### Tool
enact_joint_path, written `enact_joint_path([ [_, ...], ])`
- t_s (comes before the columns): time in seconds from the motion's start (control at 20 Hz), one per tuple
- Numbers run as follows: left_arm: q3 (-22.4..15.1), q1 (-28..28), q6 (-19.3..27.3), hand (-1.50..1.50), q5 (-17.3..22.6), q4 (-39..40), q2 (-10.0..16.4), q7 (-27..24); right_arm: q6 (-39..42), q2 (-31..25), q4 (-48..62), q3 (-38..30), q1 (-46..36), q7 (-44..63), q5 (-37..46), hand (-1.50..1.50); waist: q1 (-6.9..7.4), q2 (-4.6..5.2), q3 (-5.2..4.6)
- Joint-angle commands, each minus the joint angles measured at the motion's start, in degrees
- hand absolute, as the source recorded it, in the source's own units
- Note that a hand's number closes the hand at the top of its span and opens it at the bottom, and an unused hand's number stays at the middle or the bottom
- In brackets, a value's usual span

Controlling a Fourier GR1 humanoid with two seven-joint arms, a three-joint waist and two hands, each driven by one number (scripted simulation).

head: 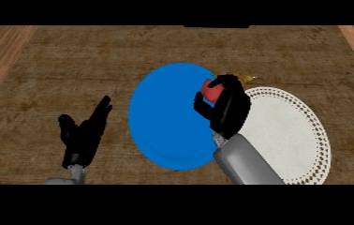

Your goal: Pick the bell pepper from the placemat and place it in the plate

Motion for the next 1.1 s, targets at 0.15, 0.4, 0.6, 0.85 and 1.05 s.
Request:
enact_joint_path([
  [0.15,-1.6,0.0,-1.3,0.00,-1.2,4.5,-1.7,-2.6,-4.0,0.2,16.5,-2.0,-8.5,-9.0,-22.6,-1.50,0.46,0.53,-0.24],
  [0.4,-0.6,-1.6,1.2,0.00,-1.1,0.5,-1.9,3.0,-13.9,0.2,16.8,-2.8,-6.9,-27.8,-33.6,-1.50,0.21,0.41,-0.13],
  [0.6,0.1,0.4,0.1,0.00,-1.0,2.5,-1.5,0.1,-20.7,0.2,11.0,-4.1,-5.1,-34.0,-38.4,-1.50,-0.51,0.25,-0.16],
  [0.85,2.8,-0.6,-1.2,0.00,0.6,2.6,0.4,2.1,-20.7,-0.5,1.6,-4.5,2.2,-40.2,-45.1,-1.50,-1.70,-0.23,-0.25],
  [1.05,0.3,0.4,0.7,0.00,-1.0,1.0,-2.2,2.8,-16.0,-3.4,-13.5,1.3,14.8,-45.5,-53.2,-1.50,-2.35,-0.43,-0.22],
])
